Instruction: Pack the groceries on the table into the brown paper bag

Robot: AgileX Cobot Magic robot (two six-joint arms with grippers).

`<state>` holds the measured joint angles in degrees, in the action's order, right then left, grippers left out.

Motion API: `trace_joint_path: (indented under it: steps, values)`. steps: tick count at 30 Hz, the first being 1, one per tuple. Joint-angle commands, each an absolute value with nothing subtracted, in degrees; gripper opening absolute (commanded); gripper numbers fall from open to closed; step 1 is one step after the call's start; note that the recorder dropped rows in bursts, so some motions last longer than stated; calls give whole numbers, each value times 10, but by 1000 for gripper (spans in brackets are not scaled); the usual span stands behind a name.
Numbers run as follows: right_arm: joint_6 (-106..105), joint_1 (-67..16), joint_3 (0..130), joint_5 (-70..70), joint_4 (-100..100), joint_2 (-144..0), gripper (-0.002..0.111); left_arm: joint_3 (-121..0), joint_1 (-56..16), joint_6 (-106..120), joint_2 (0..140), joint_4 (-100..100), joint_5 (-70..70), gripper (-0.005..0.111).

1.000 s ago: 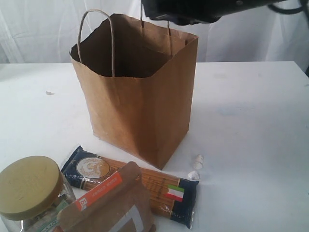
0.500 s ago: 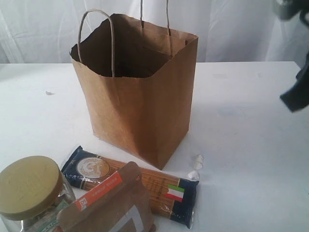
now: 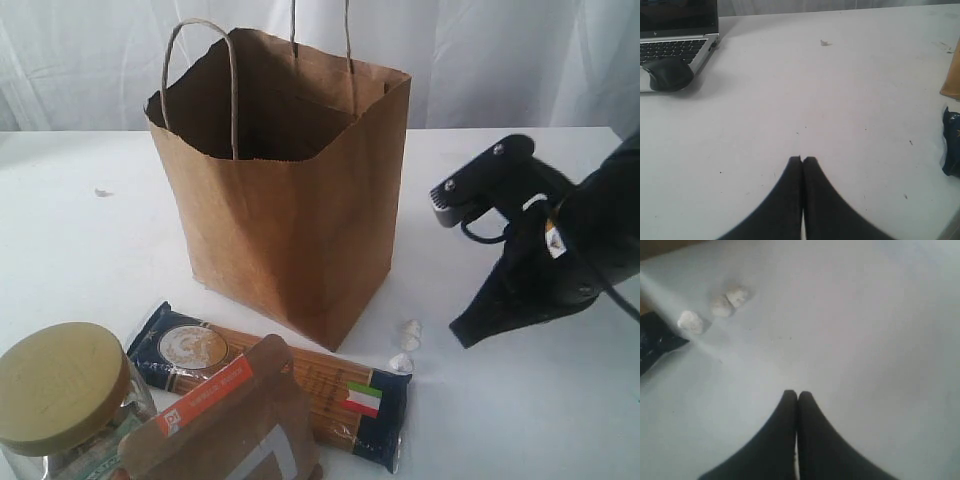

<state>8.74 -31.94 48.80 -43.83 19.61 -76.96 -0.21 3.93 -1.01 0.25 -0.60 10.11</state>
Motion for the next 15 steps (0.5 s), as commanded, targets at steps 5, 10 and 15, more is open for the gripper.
trace_joint_path:
  steps: [5, 10, 15]
  values:
    - [92, -319, 486, -382, 154, -873, 26, 0, 40, -11, 0, -10, 98, 0]
    - [169, -319, 493, -308, 154, -917, 42, 0, 40, -11, 0, -10, 98, 0]
    - [228, -319, 495, -213, 154, -944, 41, 0, 40, -11, 0, -10, 98, 0]
